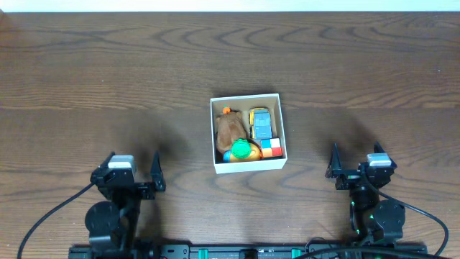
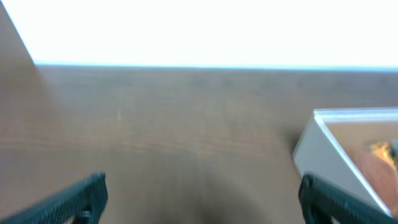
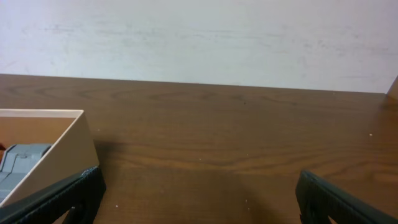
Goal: Pack container
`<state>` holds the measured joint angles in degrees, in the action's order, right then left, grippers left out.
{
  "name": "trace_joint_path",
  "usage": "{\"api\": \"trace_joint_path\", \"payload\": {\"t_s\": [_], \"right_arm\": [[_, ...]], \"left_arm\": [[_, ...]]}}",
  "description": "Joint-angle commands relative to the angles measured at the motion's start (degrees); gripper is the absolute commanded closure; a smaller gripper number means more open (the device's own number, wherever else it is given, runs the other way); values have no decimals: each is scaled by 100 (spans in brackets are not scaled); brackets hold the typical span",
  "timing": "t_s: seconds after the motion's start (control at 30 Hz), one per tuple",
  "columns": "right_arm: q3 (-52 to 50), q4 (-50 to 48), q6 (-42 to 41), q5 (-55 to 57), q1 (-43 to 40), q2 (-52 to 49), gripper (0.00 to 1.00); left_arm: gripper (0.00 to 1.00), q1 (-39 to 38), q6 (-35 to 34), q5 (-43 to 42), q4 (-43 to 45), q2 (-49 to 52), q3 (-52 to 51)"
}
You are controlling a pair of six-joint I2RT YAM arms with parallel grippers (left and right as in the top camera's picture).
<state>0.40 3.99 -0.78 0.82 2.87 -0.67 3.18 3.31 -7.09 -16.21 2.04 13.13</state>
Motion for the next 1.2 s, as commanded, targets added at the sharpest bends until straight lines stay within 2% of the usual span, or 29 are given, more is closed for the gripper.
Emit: {"api": "trace_joint_path", "payload": {"t_s": [0.0, 0.1, 0.3, 0.67, 1.17], "right_arm": [[-9, 26, 63, -42, 52, 35, 1], [-9, 26, 63, -42, 52, 35, 1], [-9, 26, 63, -42, 52, 35, 1], [-9, 26, 63, -42, 52, 35, 1], [-9, 26, 63, -42, 52, 35, 1]], "left_arm": [[2, 39, 118, 66, 798, -184, -531], [2, 39, 122, 68, 1545, -195, -911], [2, 39, 522, 70, 2083, -195, -1294], [2, 11, 306, 393, 1261, -195, -1292], [2, -160, 199, 411, 1237, -195, -1290]]}}
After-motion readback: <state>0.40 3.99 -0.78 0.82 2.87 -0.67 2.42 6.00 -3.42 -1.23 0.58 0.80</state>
